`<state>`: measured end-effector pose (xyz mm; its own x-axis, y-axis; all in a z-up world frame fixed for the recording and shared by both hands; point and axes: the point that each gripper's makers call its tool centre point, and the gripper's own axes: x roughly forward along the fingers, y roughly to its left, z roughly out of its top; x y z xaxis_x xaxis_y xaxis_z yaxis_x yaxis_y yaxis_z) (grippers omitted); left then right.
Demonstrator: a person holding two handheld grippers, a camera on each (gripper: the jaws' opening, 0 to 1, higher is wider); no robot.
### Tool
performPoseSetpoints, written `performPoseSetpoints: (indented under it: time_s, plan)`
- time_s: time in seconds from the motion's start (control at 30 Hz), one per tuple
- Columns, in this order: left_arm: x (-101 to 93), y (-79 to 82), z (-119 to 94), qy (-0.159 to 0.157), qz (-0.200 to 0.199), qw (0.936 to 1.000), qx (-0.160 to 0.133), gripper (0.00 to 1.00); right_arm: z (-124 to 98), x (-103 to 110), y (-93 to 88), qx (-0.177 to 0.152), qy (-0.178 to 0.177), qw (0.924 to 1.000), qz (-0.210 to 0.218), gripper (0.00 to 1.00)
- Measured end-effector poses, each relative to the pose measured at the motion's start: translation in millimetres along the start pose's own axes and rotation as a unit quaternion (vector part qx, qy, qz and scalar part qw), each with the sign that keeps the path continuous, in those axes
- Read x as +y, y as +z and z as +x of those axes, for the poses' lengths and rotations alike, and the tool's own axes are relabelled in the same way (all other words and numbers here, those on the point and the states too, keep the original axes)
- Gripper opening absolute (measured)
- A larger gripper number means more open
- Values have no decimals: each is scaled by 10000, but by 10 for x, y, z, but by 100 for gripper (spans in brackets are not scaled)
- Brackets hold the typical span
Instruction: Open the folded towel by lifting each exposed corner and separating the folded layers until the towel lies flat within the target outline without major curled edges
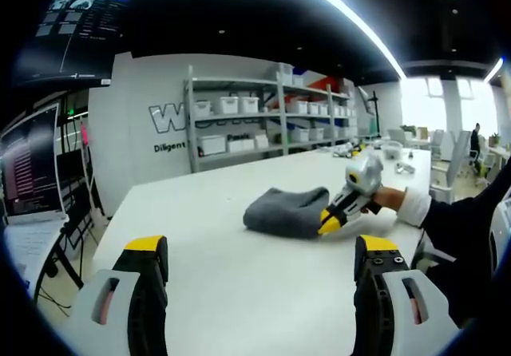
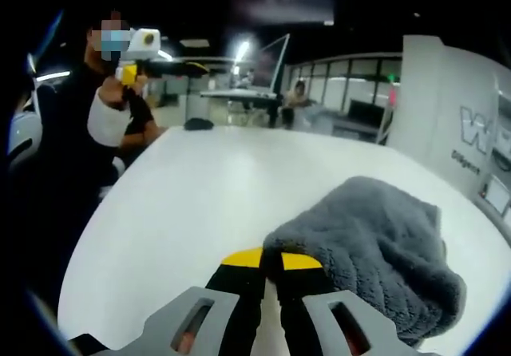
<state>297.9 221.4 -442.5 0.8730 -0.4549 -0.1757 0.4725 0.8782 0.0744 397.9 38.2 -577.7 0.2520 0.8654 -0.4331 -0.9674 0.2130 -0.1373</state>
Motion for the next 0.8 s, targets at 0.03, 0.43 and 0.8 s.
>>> performPoseSetpoints:
  time_s: [0.03, 0.43, 0.8]
  plan:
    - [0, -1, 1, 0, 0, 10000, 3, 95, 5, 10, 2, -3, 14, 10000, -16, 1]
    - [4, -14, 19, -8, 8, 10000, 37, 95, 32, 66, 9, 2, 80, 9999, -128, 1]
    - [-4, -27, 35, -27, 25, 10000, 70, 95, 49, 122, 24, -14, 163, 9997, -201, 1]
